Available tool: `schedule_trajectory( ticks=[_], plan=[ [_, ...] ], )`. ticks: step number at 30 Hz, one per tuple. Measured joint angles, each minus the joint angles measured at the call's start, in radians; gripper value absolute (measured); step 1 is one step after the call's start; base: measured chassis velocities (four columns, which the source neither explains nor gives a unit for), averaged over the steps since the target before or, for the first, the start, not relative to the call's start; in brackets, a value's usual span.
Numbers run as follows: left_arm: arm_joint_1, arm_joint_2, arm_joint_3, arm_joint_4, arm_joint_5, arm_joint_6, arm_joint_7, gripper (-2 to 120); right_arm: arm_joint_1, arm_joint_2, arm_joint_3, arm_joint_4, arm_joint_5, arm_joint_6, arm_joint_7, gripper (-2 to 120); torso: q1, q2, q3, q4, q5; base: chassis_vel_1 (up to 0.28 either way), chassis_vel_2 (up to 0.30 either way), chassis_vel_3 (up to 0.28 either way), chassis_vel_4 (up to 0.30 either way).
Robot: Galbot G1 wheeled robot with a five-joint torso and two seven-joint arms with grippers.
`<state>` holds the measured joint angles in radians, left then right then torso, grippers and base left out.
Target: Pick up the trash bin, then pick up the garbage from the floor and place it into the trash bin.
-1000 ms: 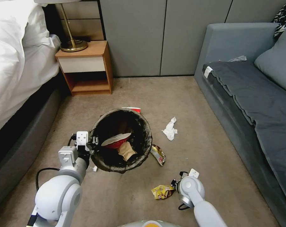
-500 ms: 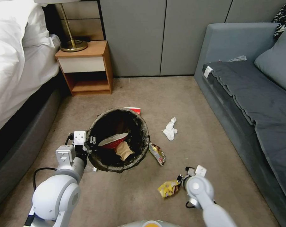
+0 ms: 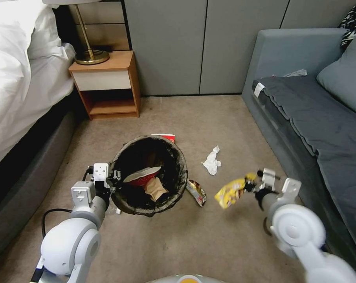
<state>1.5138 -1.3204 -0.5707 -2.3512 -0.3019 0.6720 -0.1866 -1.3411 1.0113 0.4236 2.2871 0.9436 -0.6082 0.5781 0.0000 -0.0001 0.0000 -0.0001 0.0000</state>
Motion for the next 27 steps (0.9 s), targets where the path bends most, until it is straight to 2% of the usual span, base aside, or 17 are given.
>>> schedule_trajectory(
  ticks=[3,4,6,10,12,14,15,16,18,23,27],
  plan=[
    [0.004,0.001,-0.004,-0.006,0.002,0.002,0.000,0,0.039,-0.081,0.020,0.068,-0.117,0.044,-0.138,0,0.000,0.000,0.000,0.0003,0.0000,0.000,0.000,0.000,0.000],
    [0.004,0.001,-0.004,-0.006,0.002,0.002,0.000,0,0.039,-0.081,0.020,0.068,-0.117,0.044,-0.138,0,0.000,0.000,0.000,0.0003,0.0000,0.000,0.000,0.000,0.000],
    [0.005,0.000,-0.004,-0.008,0.010,0.002,0.003,0,0.081,-0.115,0.030,0.111,-0.173,0.082,-0.225,0,0.000,0.000,0.000,0.0002,0.0001,0.000,0.000,0.000,0.000],
    [0.006,-0.003,0.000,-0.008,0.017,0.002,0.006,0,0.113,-0.127,0.026,0.134,-0.197,0.110,-0.280,0,0.000,0.000,0.000,0.0002,0.0001,0.000,0.000,0.000,0.000],
    [0.008,-0.003,0.004,-0.008,0.025,0.001,0.013,0,0.155,-0.142,0.008,0.154,-0.223,0.166,-0.372,0,0.000,0.000,0.000,0.0002,0.0001,0.000,0.000,0.000,0.000],
    [0.008,-0.002,0.004,-0.009,0.027,0.001,0.014,0,0.164,-0.145,0.005,0.158,-0.234,0.180,-0.397,0,0.000,0.000,0.000,0.0002,0.0001,0.000,0.000,0.000,0.000],
    [0.010,-0.002,0.003,-0.010,0.030,0.000,0.017,0,0.190,-0.150,0.001,0.171,-0.250,0.201,-0.453,0,0.000,0.000,0.000,0.0001,0.0001,0.000,0.000,0.000,0.000],
    [0.010,-0.002,0.003,-0.010,0.030,0.000,0.017,0,0.190,-0.150,0.001,0.171,-0.250,0.201,-0.453,0,0.000,0.000,0.000,0.0001,0.0001,0.000,0.000,0.000,0.000],
    [0.012,-0.005,0.002,-0.011,0.036,-0.002,0.021,0,0.232,-0.157,-0.008,0.202,-0.252,0.223,-0.532,0,0.000,0.000,0.000,0.0003,-0.0001,0.000,0.000,0.000,0.000],
    [0.011,-0.010,0.001,-0.011,0.040,-0.005,0.022,0,0.251,-0.162,-0.031,0.220,-0.248,0.232,-0.585,0,0.000,0.000,0.000,0.0001,0.0000,0.000,0.000,0.000,0.000],
    [0.010,-0.018,0.001,-0.008,0.045,-0.008,0.022,0,0.236,-0.150,-0.073,0.220,-0.275,0.213,-0.582,0,0.000,0.000,0.000,0.0002,0.0000,0.000,0.000,0.000,0.000]
  ],
)
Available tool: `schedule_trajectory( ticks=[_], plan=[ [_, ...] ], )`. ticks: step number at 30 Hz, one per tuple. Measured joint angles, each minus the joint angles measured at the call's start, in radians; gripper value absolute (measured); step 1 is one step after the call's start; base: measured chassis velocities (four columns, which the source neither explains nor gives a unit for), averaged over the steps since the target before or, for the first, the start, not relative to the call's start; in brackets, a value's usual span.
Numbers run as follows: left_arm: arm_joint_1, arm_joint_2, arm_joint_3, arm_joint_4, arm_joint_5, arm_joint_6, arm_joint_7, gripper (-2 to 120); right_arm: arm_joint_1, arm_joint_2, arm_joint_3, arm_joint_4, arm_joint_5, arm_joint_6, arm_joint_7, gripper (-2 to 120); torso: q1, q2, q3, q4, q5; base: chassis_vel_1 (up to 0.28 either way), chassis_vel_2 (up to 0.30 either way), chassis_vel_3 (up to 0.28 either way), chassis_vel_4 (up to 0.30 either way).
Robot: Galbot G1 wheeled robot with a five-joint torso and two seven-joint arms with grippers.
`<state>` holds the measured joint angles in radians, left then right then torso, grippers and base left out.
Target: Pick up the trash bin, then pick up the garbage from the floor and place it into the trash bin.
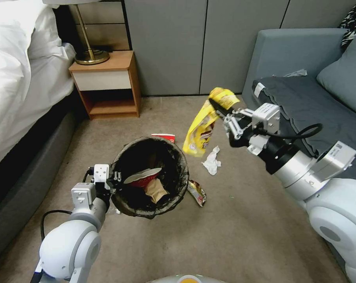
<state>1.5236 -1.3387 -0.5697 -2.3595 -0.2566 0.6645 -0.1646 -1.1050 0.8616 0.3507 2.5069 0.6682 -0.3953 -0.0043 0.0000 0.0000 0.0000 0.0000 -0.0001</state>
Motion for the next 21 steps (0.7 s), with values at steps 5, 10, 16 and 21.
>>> schedule_trajectory(
  ticks=[5,10,16,21],
  plan=[
    [0.000,-0.006,0.002,0.004,0.004,-0.001,0.001,0,-0.027,0.050,-0.025,-0.029,-0.059,-0.013,-0.012,0,0.000,0.000,0.000,-0.0002,0.0003,0.000,0.000,0.000,0.000],
    [-0.002,-0.005,0.001,0.011,0.006,-0.001,0.001,0,-0.018,0.085,-0.091,-0.056,-0.069,-0.029,-0.047,0,0.000,0.000,0.000,0.0000,-0.0001,0.000,0.000,0.000,0.000],
    [-0.002,-0.006,-0.002,0.015,0.008,-0.003,0.003,0,0.008,0.071,-0.193,-0.094,-0.103,-0.029,-0.098,0,0.000,0.000,0.000,0.0000,-0.0001,0.000,0.000,0.000,0.000],
    [-0.002,-0.009,-0.007,0.023,0.011,-0.006,0.005,0,0.052,0.070,-0.281,-0.139,-0.129,-0.028,-0.107,0,0.000,0.000,0.000,0.0000,0.0000,0.000,0.000,0.000,0.000]
  ],
)
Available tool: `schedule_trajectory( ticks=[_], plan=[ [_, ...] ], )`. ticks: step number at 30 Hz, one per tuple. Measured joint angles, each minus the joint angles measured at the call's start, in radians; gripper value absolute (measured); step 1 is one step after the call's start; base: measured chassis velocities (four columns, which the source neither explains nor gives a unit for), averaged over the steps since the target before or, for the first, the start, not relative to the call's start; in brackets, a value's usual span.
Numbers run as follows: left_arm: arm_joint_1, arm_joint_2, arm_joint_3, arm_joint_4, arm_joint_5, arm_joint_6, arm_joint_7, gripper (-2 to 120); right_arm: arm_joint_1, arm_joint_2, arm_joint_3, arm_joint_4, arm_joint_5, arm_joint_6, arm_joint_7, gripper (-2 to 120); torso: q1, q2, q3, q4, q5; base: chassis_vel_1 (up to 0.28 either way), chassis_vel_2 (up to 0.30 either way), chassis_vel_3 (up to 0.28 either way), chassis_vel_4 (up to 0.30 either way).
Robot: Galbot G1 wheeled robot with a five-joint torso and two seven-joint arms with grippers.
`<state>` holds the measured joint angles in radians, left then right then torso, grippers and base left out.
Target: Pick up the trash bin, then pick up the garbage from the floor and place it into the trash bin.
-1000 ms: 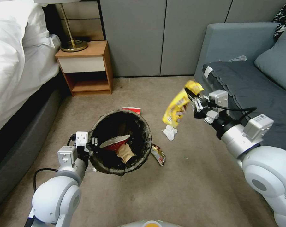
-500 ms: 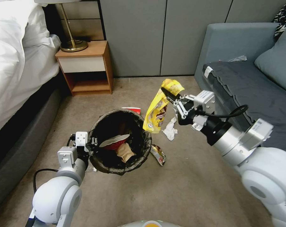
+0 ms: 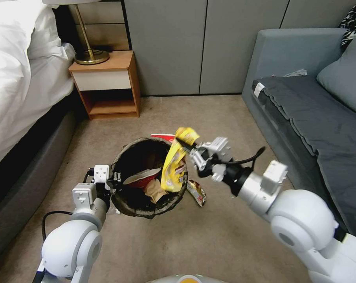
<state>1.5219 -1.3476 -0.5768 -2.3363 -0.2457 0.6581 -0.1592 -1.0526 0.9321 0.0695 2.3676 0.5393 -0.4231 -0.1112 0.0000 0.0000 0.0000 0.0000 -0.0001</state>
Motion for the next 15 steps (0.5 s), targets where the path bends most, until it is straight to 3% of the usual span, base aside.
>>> schedule_trajectory(
  ticks=[15],
  plan=[
    [-0.003,-0.001,0.000,0.014,0.003,-0.004,0.007,0,0.125,0.054,-0.165,-0.106,-0.012,-0.010,0.040,0,0.000,0.000,0.000,0.0000,0.0001,0.000,0.000,0.000,0.000]
  ],
)
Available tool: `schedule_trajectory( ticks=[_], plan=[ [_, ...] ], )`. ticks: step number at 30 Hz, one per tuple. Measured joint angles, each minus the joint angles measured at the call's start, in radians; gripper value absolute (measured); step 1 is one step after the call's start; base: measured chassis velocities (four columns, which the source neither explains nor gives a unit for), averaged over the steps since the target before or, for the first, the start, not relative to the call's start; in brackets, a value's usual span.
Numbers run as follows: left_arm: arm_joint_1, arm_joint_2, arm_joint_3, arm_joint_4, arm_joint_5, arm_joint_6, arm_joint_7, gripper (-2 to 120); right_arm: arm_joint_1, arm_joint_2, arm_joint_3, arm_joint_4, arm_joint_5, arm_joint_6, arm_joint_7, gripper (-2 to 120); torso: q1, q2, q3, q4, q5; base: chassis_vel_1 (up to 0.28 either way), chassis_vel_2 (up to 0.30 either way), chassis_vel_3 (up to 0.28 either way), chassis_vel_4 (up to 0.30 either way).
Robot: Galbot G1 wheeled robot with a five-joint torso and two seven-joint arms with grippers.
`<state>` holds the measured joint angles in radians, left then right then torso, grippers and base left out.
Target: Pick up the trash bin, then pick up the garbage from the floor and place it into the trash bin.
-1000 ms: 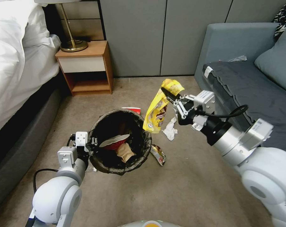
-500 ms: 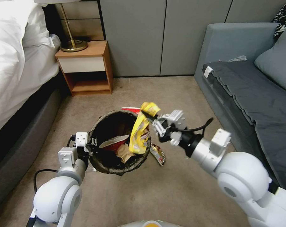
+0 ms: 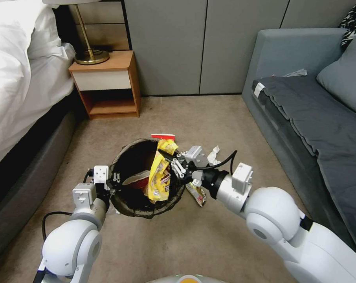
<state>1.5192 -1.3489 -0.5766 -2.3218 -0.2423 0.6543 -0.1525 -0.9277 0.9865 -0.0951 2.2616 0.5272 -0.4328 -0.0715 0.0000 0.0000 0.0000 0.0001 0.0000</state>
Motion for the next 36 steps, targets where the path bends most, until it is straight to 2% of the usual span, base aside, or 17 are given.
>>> schedule_trajectory(
  ticks=[9,11,13,15,17,19,20,21,23,24,25,27,29,32,33,36],
  plan=[
    [0.001,-0.004,0.001,0.002,0.004,-0.001,0.003,0,0.079,0.011,-0.057,-0.068,0.021,0.009,0.030,0,0.000,0.000,0.000,-0.0001,0.0000,0.000,0.000,0.000,0.000],
    [0.001,-0.004,-0.003,0.004,0.004,-0.002,0.005,0,0.104,0.012,-0.079,-0.082,0.032,0.008,0.055,10,0.000,0.000,0.000,-0.0001,0.0000,0.000,0.000,0.000,0.000],
    [0.001,-0.004,-0.003,0.004,0.004,-0.003,0.005,0,0.111,0.012,-0.085,-0.085,0.035,0.008,0.062,13,0.000,0.000,0.000,-0.0001,0.0000,0.000,0.000,0.000,0.000],
    [0.003,-0.005,-0.007,0.004,0.004,-0.003,0.007,0,0.138,0.019,-0.098,-0.098,0.045,0.008,0.079,25,0.000,0.000,0.000,0.0000,0.0000,0.000,0.000,0.000,0.000],
    [0.003,-0.005,-0.007,0.004,0.004,-0.003,0.007,0,0.144,0.021,-0.100,-0.100,0.048,0.008,0.081,27,0.000,0.000,0.000,0.0000,0.0000,0.000,0.000,0.000,0.000],
    [0.004,-0.006,-0.007,0.004,0.002,-0.004,0.007,0,0.157,0.025,-0.108,-0.108,0.059,0.008,0.090,39,0.000,0.000,0.000,0.0000,0.0000,0.000,0.000,0.000,0.000],
    [0.004,-0.006,-0.007,0.004,0.002,-0.004,0.007,0,0.157,0.025,-0.108,-0.108,0.059,0.008,0.090,39,0.000,0.000,0.000,0.0000,0.0000,0.000,0.000,0.000,0.000],
    [0.004,-0.006,-0.007,0.004,0.000,-0.004,0.007,0,0.159,0.026,-0.112,-0.111,0.062,0.008,0.096,45,0.000,0.000,0.000,0.0000,0.0000,0.000,0.000,0.000,0.000],
    [0.004,-0.006,-0.007,0.003,-0.001,-0.004,0.007,0,0.159,0.026,-0.114,-0.111,0.064,0.008,0.099,48,0.000,0.000,0.000,-0.0001,0.0000,0.000,0.000,0.000,0.000],
    [0.004,-0.005,-0.007,0.002,-0.001,-0.004,0.006,0,0.156,0.028,-0.116,-0.111,0.076,0.008,0.107,57,0.000,0.000,0.000,-0.0001,0.0000,0.000,0.000,0.000,0.000],
    [0.004,-0.005,-0.007,0.002,-0.001,-0.004,0.006,0,0.156,0.028,-0.116,-0.111,0.076,0.008,0.107,57,0.000,0.000,0.000,-0.0001,0.0000,0.000,0.000,0.000,0.000],
    [0.003,-0.003,-0.007,0.000,-0.001,-0.003,0.005,0,0.150,0.033,-0.120,-0.108,0.120,0.007,0.125,68,0.000,0.000,0.000,-0.0001,0.0001,0.000,0.000,0.000,0.000],
    [0.003,-0.003,-0.007,0.000,-0.001,-0.003,0.005,0,0.149,0.034,-0.120,-0.106,0.133,0.006,0.131,70,0.000,0.000,0.000,-0.0001,0.0001,0.000,0.000,0.000,0.000],
    [0.003,-0.001,-0.008,0.000,-0.001,-0.003,0.005,0,0.141,0.037,-0.120,-0.101,0.163,0.002,0.151,86,0.000,0.000,0.000,-0.0001,0.0000,0.000,0.000,0.000,0.000],
    [0.003,-0.001,-0.008,0.000,-0.001,-0.003,0.005,0,0.141,0.037,-0.120,-0.101,0.163,0.002,0.151,86,0.000,0.000,0.000,-0.0001,0.0000,0.000,0.000,0.000,0.000],
    [0.002,0.000,-0.009,-0.003,-0.002,-0.002,0.005,0,0.138,0.033,-0.122,-0.093,0.175,0.000,0.155,96,0.000,0.000,0.000,-0.0001,0.0000,0.000,0.000,0.000,0.000]
  ],
)
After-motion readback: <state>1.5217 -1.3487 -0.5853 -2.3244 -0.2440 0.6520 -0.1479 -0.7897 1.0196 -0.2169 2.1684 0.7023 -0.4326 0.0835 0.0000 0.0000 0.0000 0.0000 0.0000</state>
